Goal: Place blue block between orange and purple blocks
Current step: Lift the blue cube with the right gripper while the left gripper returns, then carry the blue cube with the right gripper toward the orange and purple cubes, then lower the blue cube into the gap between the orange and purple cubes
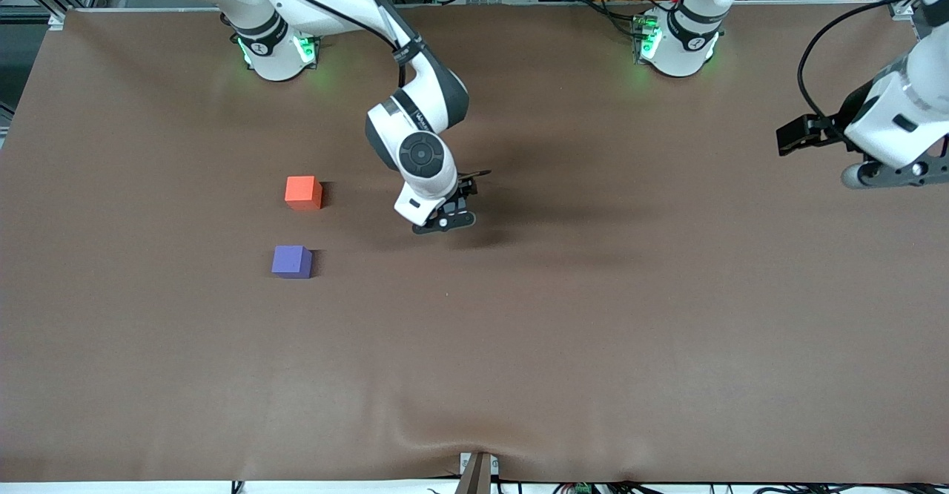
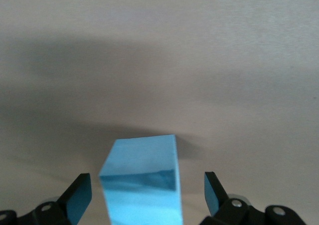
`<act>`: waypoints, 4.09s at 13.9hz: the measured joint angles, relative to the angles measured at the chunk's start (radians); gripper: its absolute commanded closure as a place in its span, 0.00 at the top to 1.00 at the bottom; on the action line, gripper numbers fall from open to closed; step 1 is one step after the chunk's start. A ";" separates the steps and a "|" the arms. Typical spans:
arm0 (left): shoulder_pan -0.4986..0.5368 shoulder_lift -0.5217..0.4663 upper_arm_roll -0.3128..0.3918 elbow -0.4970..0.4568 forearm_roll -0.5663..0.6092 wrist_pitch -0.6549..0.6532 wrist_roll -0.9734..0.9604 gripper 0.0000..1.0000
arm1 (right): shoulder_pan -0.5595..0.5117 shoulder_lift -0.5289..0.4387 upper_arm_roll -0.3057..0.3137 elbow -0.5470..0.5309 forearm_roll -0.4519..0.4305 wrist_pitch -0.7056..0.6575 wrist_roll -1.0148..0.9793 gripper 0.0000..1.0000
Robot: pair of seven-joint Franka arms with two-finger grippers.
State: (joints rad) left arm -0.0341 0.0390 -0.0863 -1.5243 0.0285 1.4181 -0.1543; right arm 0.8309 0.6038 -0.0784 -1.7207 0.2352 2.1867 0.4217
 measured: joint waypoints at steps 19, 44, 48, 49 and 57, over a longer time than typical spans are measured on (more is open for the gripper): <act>-0.035 -0.081 0.101 -0.015 -0.022 0.005 0.116 1.00 | 0.025 0.025 -0.020 0.000 -0.043 0.019 -0.060 0.00; -0.037 -0.054 0.061 -0.007 -0.008 0.108 0.118 1.00 | -0.499 -0.187 -0.122 -0.193 -0.111 -0.184 -0.366 0.00; -0.033 -0.054 0.061 -0.007 -0.008 0.108 0.118 1.00 | -0.493 -0.187 -0.112 -0.225 -0.107 -0.141 -0.366 0.00; -0.031 -0.054 0.061 -0.008 -0.008 0.108 0.118 1.00 | -0.489 -0.187 -0.110 -0.237 -0.106 -0.122 -0.366 0.00; -0.022 -0.051 0.061 -0.015 -0.008 0.107 0.118 1.00 | -0.455 -0.187 -0.107 -0.310 -0.105 -0.013 -0.366 0.00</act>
State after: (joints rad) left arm -0.0562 -0.0119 -0.0251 -1.5396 0.0206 1.5256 -0.0363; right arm 0.3757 0.4165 -0.1857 -2.0307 0.1302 2.1741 0.0557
